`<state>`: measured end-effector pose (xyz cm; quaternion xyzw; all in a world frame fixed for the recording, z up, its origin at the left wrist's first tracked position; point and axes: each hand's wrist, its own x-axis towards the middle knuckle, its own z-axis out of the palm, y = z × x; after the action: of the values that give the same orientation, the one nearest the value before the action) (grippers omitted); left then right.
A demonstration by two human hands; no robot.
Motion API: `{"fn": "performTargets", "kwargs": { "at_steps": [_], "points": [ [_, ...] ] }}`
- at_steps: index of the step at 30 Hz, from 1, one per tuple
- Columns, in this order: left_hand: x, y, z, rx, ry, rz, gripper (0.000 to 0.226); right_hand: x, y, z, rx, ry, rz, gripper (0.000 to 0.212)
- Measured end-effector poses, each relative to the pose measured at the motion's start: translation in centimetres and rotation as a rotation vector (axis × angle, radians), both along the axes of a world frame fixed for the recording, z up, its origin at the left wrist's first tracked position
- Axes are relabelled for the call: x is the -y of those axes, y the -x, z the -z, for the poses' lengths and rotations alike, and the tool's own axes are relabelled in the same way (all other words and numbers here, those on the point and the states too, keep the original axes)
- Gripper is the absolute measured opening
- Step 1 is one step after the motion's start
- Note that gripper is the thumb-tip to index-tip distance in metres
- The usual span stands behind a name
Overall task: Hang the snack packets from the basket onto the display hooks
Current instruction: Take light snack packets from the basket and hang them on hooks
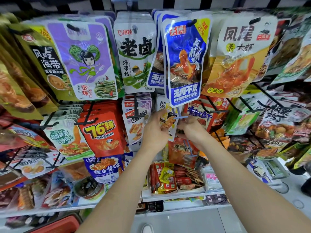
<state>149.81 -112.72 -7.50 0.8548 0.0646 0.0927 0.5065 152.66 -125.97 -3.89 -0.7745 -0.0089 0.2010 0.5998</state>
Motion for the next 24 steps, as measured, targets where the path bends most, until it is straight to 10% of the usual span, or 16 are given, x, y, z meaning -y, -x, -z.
{"fn": "performTargets", "kwargs": {
  "at_steps": [10, 17, 24],
  "points": [
    [1.3, 2.4, -0.5, 0.169, -0.229, -0.026, 0.054, 2.0, 1.4, 1.2, 0.384, 0.498, -0.036, 0.022],
    [1.6, 1.5, -1.4, 0.065, -0.255, 0.063, 0.069, 1.7, 1.9, 0.1, -0.090, -0.336, 0.131, 0.027],
    [1.1, 1.7, -2.4, -0.040, -0.206, 0.058, 0.066, 1.4, 1.8, -0.4, -0.149, -0.404, 0.103, 0.025]
  ]
}}
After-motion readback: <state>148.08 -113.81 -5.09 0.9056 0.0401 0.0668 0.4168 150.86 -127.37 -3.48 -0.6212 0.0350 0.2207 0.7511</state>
